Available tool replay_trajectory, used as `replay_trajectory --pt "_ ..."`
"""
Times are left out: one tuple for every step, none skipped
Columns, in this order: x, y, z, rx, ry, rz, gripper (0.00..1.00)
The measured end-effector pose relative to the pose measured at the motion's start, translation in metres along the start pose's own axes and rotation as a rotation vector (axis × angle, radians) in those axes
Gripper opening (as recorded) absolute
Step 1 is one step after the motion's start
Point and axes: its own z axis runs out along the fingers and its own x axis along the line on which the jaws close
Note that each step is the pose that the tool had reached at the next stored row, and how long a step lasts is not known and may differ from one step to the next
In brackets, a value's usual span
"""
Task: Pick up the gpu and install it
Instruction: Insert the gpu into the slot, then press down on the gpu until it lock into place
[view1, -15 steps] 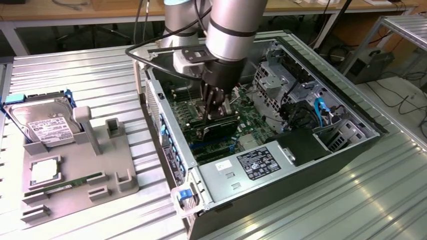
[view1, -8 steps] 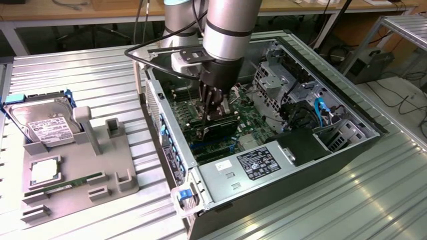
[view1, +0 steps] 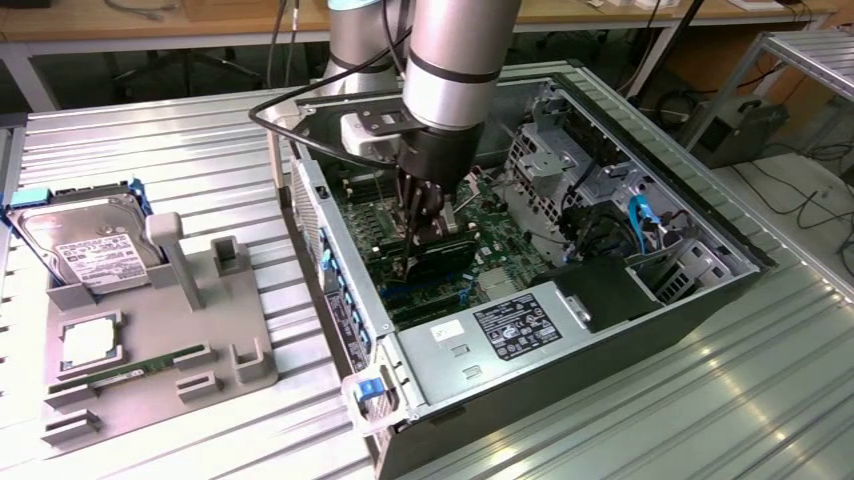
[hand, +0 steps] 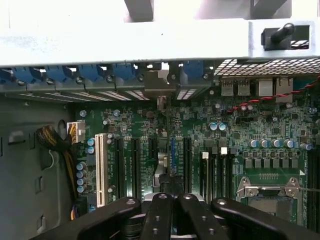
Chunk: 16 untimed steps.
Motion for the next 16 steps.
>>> replay_trajectory --pt "0.0 0.0002 0.0003 0.0004 0.0 0.0 0.11" --pt "0.0 0.0005 0.0005 0.0007 -0.0001 0.0 0.11" --pt "0.0 0.0008 0.0007 0.001 -0.0003 0.0 0.11" --pt "0.0 0.0011 0.0007 0.0012 -0.0003 0.0 0.11" --pt "0.0 0.0014 0.0009 0.0013 -0.0004 0.0 0.11" --pt "0.0 0.0017 0.0011 0.0015 -0.0002 0.0 0.11" --pt "0.0 0.0021 0.0021 0.0024 0.0004 0.0 0.11" --pt "0.0 0.0024 0.0032 0.0036 0.0007 0.0 0.11" --pt "0.0 0.0026 0.0053 0.0059 -0.0003 0.0 0.11" --pt "0.0 0.0028 0.0064 0.0067 0.0001 0.0 0.11" --pt "0.0 0.003 0.0074 0.0076 0.0003 0.001 0.11" --pt "0.0 0.0031 0.0081 0.0087 0.0008 0.001 0.11" --pt "0.0 0.0032 0.0084 0.0095 0.0003 0.001 0.11" --pt "0.0 0.0031 0.0072 0.0096 -0.0001 0.001 0.11" --pt "0.0 0.0033 0.0032 0.0109 -0.0029 0.001 0.11" --pt "0.001 0.004 -0.0066 0.01 -0.0007 0.001 0.11"
